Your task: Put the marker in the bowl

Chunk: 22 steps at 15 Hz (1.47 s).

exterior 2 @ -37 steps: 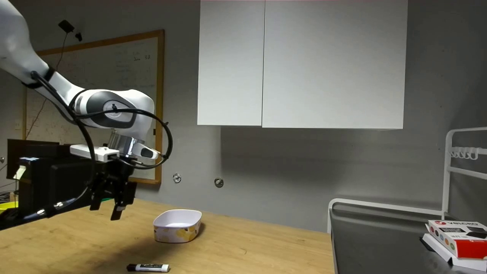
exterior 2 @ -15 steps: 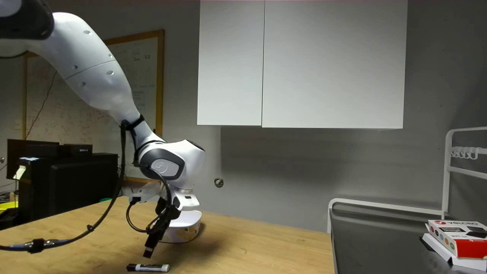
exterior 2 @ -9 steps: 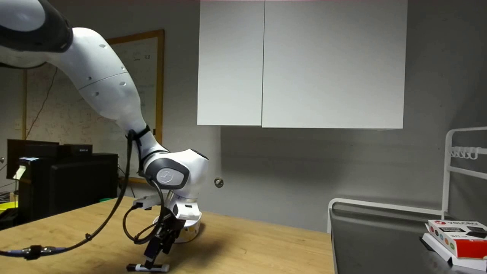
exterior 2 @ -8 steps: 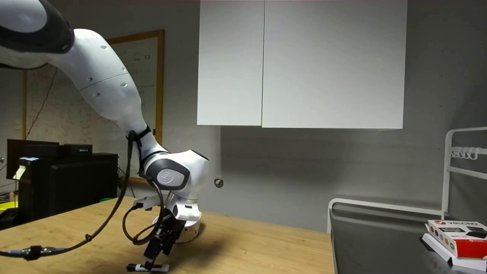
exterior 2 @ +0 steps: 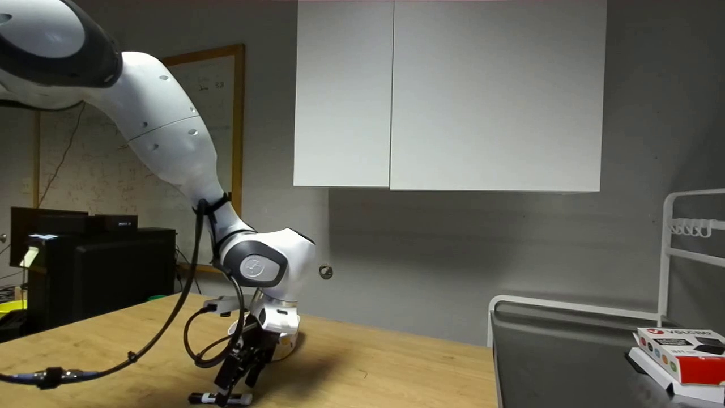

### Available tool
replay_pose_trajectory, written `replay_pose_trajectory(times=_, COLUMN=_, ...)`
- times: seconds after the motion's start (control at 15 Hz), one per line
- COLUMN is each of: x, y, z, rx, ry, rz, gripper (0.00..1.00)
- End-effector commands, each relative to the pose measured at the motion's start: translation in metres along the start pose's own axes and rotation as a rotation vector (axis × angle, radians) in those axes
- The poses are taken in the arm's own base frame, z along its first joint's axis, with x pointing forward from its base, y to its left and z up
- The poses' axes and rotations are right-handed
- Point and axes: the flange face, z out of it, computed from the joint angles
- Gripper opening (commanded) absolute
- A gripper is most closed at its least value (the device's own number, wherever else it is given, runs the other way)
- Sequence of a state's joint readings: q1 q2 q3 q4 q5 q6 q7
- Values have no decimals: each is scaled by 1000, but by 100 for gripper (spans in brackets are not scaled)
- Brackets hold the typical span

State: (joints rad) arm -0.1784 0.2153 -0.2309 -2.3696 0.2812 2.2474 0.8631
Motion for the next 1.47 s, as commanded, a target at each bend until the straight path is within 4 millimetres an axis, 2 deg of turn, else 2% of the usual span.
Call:
replay_pose_trajectory(times=0.0, x=3, y=-9, z=3, rx=-47, ry=11, rz=25, gripper=75)
replay_pose_trajectory(times=0.07, x=3, y=-10, z=2, rx=-53, ry=14, rz=24, gripper=75)
replay_pose_trajectory(times=0.6, x=3, y=-19, z=-1, rx=-61, ry=35, rz=27, gripper=12)
replay_pose_trajectory(times=0.73, x=3, y=-20, z=-1, rx=-66, ry=36, rz=27, gripper=2)
replay_pose_trajectory(times=0.8, x=2, y=-20, z=-1, rx=-67, ry=36, rz=27, gripper=6)
replay_pose_trajectory(times=1.13, x=-5, y=-18, z=-10, rx=-60, ry=33, rz=7, gripper=6)
replay_pose_trajectory(times=1.33, x=-26, y=-15, z=-31, rx=-39, ry=37, rz=-63, gripper=6)
replay_pose_trajectory(times=1.4, x=-36, y=-12, z=-43, rx=-22, ry=63, rz=-83, gripper=6)
